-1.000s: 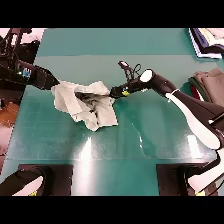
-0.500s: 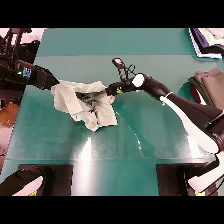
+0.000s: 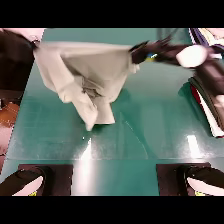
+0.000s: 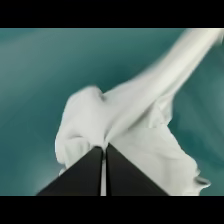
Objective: Fold the shirts.
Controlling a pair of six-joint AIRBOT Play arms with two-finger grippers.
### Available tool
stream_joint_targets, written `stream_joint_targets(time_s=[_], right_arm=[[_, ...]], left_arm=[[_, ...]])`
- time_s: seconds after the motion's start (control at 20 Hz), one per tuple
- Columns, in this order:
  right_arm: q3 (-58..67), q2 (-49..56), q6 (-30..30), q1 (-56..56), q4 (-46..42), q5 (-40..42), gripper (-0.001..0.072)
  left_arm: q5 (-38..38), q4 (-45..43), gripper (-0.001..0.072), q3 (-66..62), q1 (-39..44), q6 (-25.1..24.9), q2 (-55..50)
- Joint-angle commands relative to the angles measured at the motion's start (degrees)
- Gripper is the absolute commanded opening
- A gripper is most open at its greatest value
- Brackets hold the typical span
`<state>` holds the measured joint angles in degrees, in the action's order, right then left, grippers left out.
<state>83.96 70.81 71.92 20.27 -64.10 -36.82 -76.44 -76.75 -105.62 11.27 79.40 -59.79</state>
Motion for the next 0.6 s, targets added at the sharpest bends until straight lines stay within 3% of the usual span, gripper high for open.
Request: stream_joint_targets(time_s=[0.0,0.25,0.55], right_arm=[[0.0,-14.9,0.0,-3.8,-1.4,-1.4,0.0019],[0.0,-29.9,1.2,-6.6,-1.5,-1.3,0.0018],[0.4,-32.7,6.8,-15.0,-1.4,-6.4,0.0018]], left_arm=[[2.6,3.9,0.0024,-15.8,-0.1,0.1,0.1],[10.9,17.3,0.0023,-20.6,-0.1,0.1,5.0],[11.0,17.6,0.0023,-18.3,-0.1,0.1,6.9]])
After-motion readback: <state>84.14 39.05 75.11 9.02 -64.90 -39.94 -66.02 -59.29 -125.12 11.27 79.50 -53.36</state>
